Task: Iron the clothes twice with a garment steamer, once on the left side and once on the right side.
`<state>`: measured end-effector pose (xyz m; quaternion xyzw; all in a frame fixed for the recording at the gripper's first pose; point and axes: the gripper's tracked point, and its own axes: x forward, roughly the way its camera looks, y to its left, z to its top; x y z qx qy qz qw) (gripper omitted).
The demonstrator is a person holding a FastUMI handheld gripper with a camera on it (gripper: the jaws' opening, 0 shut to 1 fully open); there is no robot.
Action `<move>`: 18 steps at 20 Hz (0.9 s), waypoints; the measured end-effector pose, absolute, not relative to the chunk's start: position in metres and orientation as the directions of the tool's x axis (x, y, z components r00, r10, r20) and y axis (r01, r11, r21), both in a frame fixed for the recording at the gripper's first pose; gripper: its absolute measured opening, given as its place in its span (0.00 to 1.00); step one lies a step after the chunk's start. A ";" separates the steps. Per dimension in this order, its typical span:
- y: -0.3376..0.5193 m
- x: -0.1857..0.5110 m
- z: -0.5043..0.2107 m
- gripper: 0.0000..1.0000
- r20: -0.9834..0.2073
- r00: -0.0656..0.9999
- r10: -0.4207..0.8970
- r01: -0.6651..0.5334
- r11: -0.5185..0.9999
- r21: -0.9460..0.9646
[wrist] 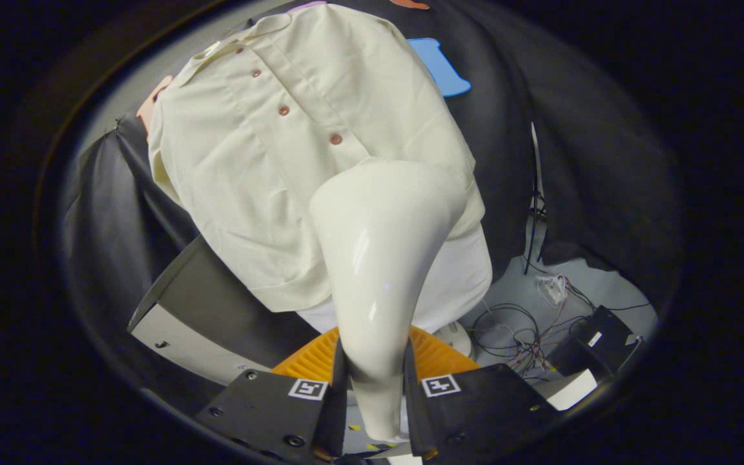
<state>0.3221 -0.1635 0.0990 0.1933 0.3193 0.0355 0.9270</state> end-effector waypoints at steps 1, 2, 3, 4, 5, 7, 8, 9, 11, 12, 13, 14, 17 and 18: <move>-0.156 0.317 0.110 0.39 -0.559 0.806 0.194 0.065 0.910 0.409; -0.148 0.311 0.120 0.38 -0.537 0.820 0.197 0.058 0.905 0.422; -0.142 0.307 0.127 0.38 -0.520 0.833 0.188 0.057 0.906 0.419; -0.138 0.301 0.133 0.38 -0.501 0.848 0.172 0.064 0.905 0.420; -0.135 0.298 0.144 0.38 -0.478 0.864 0.157 0.073 0.900 0.429; -0.127 0.285 0.168 0.38 -0.418 0.898 0.136 0.058 0.906 0.420; -0.122 0.277 0.179 0.38 -0.388 0.912 0.134 0.043 0.909 0.415; -0.116 0.268 0.189 0.38 -0.361 0.923 0.131 0.032 0.910 0.413; -0.104 0.256 0.206 0.38 -0.306 0.945 0.115 0.011 0.925 0.381; -0.099 0.247 0.213 0.38 -0.281 0.954 0.106 0.004 0.931 0.364; -0.095 0.240 0.220 0.38 -0.256 0.962 0.098 -0.002 0.937 0.349; -0.089 0.232 0.226 0.38 -0.236 0.967 0.097 -0.012 0.942 0.337; -0.068 0.214 0.244 0.38 -0.179 0.979 0.095 -0.042 0.960 0.278; -0.060 0.208 0.249 0.38 -0.163 0.982 0.094 -0.049 0.963 0.264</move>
